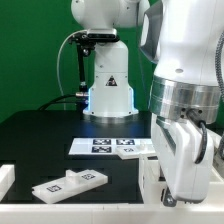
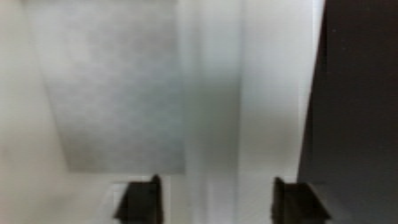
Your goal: Assemble cabinet
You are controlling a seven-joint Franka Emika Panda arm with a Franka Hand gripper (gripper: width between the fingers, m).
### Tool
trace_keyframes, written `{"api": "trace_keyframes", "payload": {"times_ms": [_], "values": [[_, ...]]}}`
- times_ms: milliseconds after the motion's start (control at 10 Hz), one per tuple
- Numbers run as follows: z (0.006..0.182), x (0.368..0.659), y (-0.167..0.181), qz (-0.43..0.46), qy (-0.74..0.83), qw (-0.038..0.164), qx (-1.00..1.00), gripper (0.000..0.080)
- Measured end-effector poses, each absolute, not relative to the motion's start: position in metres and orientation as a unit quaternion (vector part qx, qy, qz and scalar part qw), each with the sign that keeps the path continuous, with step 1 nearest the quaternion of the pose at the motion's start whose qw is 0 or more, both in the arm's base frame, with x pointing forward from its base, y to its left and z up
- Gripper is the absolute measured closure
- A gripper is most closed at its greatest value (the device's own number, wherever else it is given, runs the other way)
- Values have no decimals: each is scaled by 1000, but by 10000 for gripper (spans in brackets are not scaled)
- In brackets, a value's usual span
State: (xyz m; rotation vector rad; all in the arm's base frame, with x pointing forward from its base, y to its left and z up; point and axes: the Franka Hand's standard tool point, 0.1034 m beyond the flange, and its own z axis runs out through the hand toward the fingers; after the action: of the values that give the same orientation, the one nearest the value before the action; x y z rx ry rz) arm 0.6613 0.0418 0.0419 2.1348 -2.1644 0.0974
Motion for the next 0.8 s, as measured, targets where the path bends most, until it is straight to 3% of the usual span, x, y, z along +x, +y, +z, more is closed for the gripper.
{"api": "trace_keyframes", "payload": {"times_ms": [100,200,300,400,500,800], "values": [[53,661,43,31,-701,43,711,394],[70,656,42,25,-692,30,721,196],[81,651,42,17,-688,17,725,72],[87,651,39,12,-689,7,725,72],[82,650,40,11,-688,10,725,15],[80,649,42,10,-687,12,727,2]]}}
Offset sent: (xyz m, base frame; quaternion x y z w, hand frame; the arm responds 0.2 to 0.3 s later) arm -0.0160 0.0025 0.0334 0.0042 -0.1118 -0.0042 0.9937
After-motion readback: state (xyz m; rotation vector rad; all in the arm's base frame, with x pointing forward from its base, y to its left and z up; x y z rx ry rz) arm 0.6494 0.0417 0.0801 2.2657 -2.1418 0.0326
